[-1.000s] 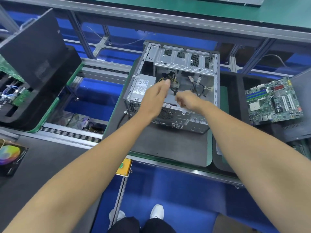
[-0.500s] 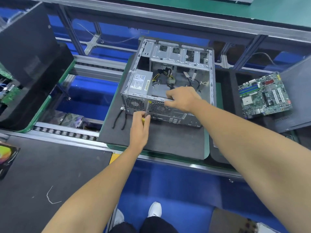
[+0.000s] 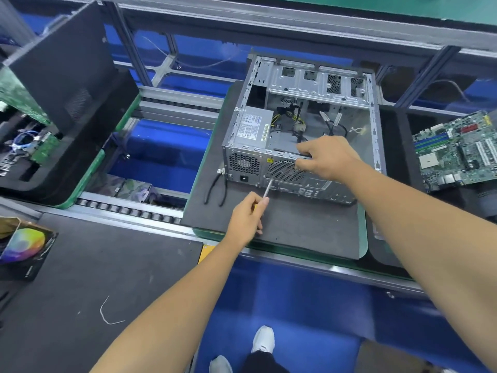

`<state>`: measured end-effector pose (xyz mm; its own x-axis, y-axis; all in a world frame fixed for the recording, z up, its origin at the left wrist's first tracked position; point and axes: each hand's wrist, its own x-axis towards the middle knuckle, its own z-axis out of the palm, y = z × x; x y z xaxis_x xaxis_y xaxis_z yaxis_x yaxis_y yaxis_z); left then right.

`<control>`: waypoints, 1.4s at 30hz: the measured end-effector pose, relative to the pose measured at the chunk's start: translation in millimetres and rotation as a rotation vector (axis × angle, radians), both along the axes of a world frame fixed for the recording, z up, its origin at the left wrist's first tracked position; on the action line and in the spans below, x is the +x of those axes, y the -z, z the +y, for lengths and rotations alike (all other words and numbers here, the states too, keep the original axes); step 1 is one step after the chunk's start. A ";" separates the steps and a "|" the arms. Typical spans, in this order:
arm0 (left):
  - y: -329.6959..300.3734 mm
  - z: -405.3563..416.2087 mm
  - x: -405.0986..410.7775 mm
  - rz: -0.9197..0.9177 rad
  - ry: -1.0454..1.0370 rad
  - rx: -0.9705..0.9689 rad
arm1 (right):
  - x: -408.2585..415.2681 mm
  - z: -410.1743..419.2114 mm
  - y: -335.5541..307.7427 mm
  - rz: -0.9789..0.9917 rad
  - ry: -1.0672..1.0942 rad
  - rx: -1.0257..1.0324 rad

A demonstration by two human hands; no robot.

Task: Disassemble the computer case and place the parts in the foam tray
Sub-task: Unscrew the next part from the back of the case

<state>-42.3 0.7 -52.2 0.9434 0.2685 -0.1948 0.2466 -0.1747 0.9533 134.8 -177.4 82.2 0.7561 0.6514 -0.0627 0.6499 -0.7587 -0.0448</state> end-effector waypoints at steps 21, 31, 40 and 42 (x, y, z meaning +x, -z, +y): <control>11.7 6.5 5.1 -0.012 0.040 -0.048 | 8.5 -3.0 11.8 -0.045 -0.054 0.075; 10.3 5.6 4.0 -0.006 0.014 -0.029 | 10.1 -3.4 12.4 -0.031 -0.061 0.082; -0.2 1.4 6.9 0.079 -0.013 -0.319 | 11.3 -3.5 12.0 -0.015 -0.070 0.077; -1.1 -3.7 7.0 0.131 -0.028 -0.440 | 11.3 -2.8 12.2 -0.009 -0.069 0.075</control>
<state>-35.3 -3.0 -51.1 0.8969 0.1586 -0.4129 0.3684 0.2487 0.8958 146.1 -180.2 70.0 0.7094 0.7047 -0.0053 0.7013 -0.7067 -0.0937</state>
